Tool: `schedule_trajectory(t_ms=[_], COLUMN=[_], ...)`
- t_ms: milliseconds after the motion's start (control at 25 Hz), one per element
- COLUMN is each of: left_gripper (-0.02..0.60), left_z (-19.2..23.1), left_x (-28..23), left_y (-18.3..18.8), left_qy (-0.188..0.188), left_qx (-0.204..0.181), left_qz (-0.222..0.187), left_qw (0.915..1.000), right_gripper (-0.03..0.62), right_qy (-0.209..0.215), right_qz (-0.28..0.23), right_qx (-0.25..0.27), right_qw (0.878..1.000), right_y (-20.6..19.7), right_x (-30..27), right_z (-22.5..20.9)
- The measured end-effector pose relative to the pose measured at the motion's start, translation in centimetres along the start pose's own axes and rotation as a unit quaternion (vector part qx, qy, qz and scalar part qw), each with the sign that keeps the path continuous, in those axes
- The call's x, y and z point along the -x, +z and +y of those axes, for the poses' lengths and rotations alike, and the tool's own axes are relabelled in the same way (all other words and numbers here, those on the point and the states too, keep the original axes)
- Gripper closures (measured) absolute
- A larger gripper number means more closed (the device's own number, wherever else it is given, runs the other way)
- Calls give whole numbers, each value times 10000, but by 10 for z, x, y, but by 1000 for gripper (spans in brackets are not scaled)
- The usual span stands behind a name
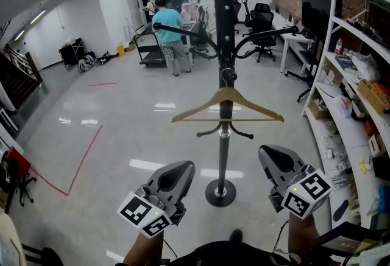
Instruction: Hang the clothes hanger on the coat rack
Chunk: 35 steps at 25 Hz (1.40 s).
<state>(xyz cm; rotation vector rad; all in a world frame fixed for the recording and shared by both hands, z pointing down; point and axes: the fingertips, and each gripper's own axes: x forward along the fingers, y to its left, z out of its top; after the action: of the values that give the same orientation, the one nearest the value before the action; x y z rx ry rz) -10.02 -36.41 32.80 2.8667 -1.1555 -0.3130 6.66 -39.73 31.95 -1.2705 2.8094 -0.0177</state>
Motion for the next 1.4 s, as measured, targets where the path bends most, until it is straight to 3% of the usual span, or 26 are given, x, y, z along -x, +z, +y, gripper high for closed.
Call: schedule_trajectory(t_ms=[200, 320, 560, 760, 1120, 1400], left_gripper=[580, 581, 581, 581, 581, 581], left_z=[-16, -31, -68, -96, -214, -271], left_x=[44, 65, 98, 114, 138, 153], left_y=[-13, -18, -5, -4, -25, -35], left_qy=[-282, -484, -607, -425, -216, 61], left_qx=[-17, 232, 330, 188, 130, 192], left_qz=[243, 343, 363, 419, 696, 868], left_qw=[9993, 9980, 9970, 9980, 9973, 9960], right_gripper=[586, 586, 586, 586, 586, 586], right_qy=[-219, -396, -469, -294, -11, 24], right_qz=[164, 387, 464, 308, 298, 342], right_qx=[-32, -85, -13, 65, 16, -146], right_qw=[9996, 9984, 9978, 9991, 9996, 9993], right_y=[-19, -33, -22, -11, -25, -30], right_x=[12, 26, 61, 93, 215, 276], right_z=[54, 80, 124, 145, 166, 173])
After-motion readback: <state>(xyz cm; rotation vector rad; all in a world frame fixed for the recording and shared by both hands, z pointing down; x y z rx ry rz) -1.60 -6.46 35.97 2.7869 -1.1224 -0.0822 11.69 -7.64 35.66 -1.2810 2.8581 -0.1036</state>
